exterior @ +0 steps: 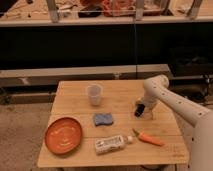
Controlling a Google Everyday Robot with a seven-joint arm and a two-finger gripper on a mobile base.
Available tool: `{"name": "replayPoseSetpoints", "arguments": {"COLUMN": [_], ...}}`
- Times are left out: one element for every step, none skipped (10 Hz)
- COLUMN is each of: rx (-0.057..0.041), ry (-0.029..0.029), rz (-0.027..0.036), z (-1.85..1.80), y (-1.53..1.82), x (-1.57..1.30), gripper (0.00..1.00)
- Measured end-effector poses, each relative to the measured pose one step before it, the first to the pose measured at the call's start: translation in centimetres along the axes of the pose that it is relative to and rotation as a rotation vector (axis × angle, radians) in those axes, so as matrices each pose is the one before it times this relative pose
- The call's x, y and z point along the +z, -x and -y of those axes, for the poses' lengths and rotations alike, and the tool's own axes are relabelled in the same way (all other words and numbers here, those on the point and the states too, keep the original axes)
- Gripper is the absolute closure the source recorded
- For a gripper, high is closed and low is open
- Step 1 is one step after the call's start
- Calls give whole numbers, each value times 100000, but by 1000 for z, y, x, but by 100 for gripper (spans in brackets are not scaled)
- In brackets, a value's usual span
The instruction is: Place the eraser on the white sponge
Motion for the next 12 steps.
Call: {"name": "replayPoseSetpoints", "arguments": {"rx": [274, 183, 22, 46, 195, -76, 2, -70, -95, -461, -952, -1635], "ry": [121, 117, 22, 101, 90, 40, 27, -70, -71, -80, 384, -202], "rz": [74, 79, 105, 43, 22, 20, 22, 106, -9, -194, -417, -694], "z": [-47, -49, -2, -44, -126, -9, -30, 58, 49, 68, 103, 512], "y": [130, 151, 131, 8, -43, 35, 12, 61, 20, 122, 669, 1128], "x": [-18, -21, -24, -7, -407, -164, -223, -191, -76, -58, -343, -812], "gripper": [31, 42, 54, 61, 82, 89, 95, 99, 99, 99, 99, 99]}}
